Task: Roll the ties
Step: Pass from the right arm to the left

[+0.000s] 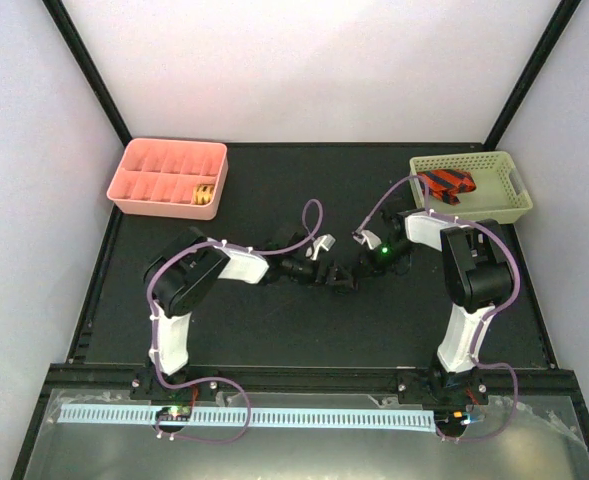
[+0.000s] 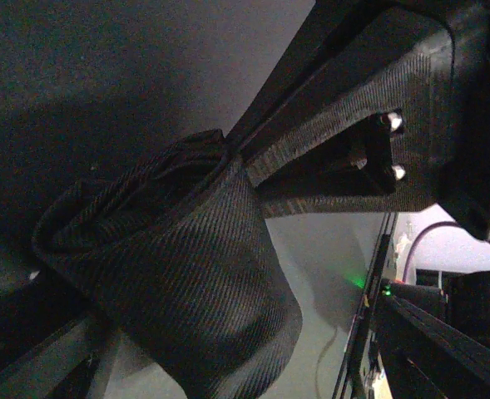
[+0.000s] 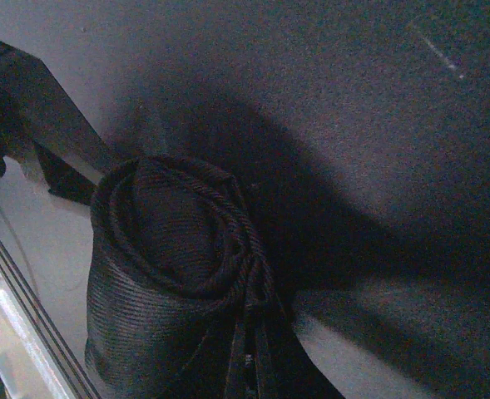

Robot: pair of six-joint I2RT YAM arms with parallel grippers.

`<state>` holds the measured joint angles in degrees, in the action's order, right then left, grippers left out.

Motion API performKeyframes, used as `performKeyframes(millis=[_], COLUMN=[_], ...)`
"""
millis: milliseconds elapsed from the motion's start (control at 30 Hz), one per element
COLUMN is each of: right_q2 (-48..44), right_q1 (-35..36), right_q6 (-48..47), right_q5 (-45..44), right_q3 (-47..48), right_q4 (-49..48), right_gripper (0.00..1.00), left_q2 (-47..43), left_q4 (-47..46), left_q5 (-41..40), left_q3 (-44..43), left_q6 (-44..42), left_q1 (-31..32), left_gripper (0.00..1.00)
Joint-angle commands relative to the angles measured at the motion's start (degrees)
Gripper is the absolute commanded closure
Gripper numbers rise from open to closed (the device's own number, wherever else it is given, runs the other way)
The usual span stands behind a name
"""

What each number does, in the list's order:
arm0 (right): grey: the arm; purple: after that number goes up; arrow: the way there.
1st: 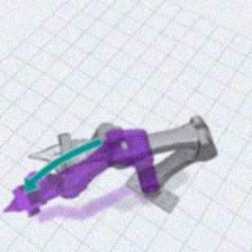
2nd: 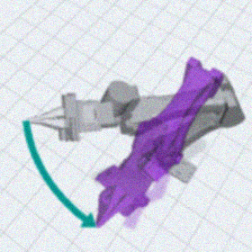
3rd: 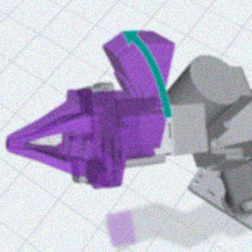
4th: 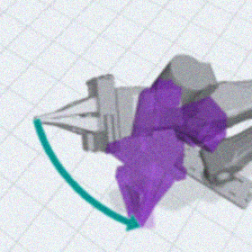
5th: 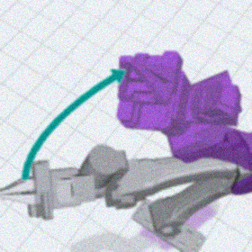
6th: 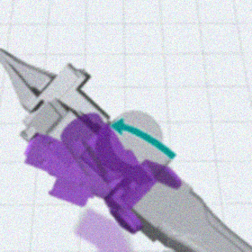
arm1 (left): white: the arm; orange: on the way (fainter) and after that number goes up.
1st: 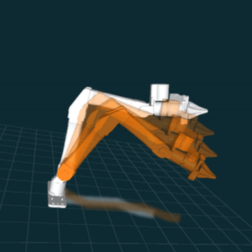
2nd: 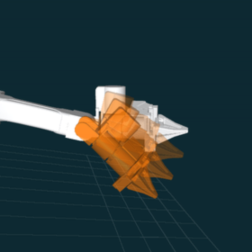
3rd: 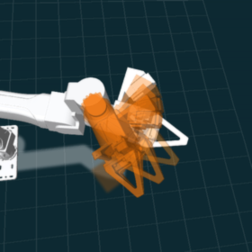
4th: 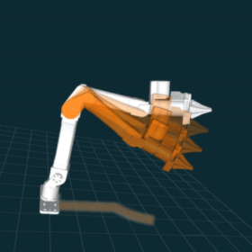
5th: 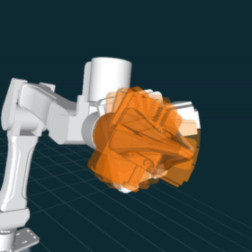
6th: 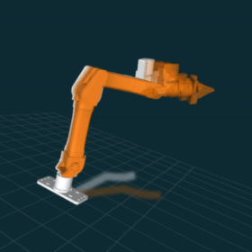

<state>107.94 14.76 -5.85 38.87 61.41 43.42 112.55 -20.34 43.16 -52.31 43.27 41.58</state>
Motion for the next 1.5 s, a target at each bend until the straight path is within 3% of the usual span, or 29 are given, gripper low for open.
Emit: performKeyframes(millis=[0,467,800,967,1233,1467], right_q2=[0.74,0.85,1.04,0.75,2.44,3.76], right_q1=[0.48,0.63,0.63,0.62,0.54,0.52], right_q6=[0.14,-0.02,-0.38,-0.72,-0.66,-1.05], right_q5=[-3.95,-0.84,2.94,7.03,7.96,7.08], right_q3=[-1.56,-2.14,-2.88,-3.37,-3.67,-4.88], right_q4=[1.19,1.07,0.53,0.21,-0.31,-0.71], right_gripper=[0.98,0.98,0.98,0.98,0.98,0.98], left_q2=[4.22,12.52,16.05,17.46,17.53,15.35], left_q4=[13.36,18.61,28.4,33.5,39.49,42.48], left_q5=[-5.68,-6.4,-11.24,-15.48,-23.2,-28.99], left_q3=[-3.31,-10.61,-16.3,-18.65,-20.94,-21.7], left_q6=[1.35,5.46,0.82,-0.66,-4.36,-6.69], left_q1=[2.31,2.82,5.4,6.18,8.04,11.07], left_gripper=[0.14,0.25,0.37,0.34,0.4,0.35])
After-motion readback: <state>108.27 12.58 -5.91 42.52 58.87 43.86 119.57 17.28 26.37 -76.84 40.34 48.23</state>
